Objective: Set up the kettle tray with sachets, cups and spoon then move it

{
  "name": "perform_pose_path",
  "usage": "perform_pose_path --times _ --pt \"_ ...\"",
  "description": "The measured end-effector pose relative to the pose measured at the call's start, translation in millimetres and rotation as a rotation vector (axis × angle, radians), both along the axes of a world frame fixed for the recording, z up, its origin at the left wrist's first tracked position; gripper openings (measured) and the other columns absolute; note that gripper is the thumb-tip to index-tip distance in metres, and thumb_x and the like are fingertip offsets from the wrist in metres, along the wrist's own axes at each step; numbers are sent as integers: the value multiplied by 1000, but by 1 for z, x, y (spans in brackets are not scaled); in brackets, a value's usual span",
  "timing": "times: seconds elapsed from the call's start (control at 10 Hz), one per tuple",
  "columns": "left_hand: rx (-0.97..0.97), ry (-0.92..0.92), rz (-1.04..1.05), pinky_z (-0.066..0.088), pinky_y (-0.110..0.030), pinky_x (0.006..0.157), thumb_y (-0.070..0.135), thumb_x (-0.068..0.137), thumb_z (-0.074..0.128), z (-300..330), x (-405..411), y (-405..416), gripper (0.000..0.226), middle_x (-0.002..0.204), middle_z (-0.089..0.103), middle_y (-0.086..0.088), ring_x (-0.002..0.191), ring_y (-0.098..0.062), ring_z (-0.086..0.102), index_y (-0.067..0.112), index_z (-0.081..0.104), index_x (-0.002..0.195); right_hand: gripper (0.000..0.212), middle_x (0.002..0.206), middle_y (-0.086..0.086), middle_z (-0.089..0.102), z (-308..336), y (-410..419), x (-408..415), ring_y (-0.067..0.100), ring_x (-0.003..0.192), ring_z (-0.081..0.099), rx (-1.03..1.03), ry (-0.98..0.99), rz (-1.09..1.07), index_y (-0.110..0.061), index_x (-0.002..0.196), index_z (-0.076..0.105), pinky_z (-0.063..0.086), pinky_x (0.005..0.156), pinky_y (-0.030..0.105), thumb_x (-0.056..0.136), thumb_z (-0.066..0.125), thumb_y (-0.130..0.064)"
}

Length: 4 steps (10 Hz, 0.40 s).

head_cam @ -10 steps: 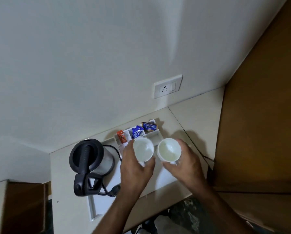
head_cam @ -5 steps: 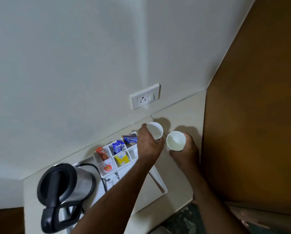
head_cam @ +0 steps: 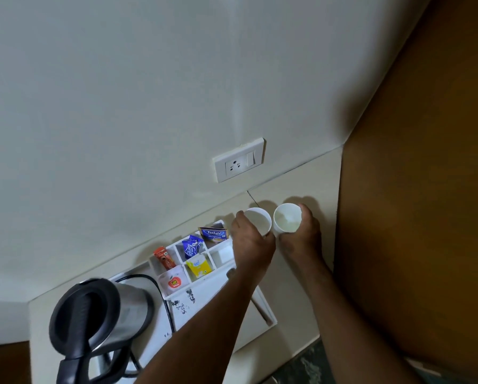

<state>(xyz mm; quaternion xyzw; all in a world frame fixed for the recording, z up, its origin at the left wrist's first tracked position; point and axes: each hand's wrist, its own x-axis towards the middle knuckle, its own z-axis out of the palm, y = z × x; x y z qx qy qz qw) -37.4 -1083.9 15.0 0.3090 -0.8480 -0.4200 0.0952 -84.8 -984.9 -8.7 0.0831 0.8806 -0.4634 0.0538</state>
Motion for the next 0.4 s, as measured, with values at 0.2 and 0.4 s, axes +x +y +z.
perform_pose_path --times 0.2,0.4 --pt "-39 -121 -183 30 -43 116 30 82 74 10 4 -5 93 148 35 -26 138 -40 33 -8 20 148 114 146 7 41 9 0 -1 28 130 46 -10 -110 35 -29 152 4 40 100 32 67 77 -14" --pt "-126 31 -249 34 -45 115 18 88 59 44 28 -16 65 141 44 -28 135 -41 38 -11 34 140 101 161 3 17 64 2 3 25 145 26 171 -11 92 -19 155 3 33 112 38 78 68 -13"
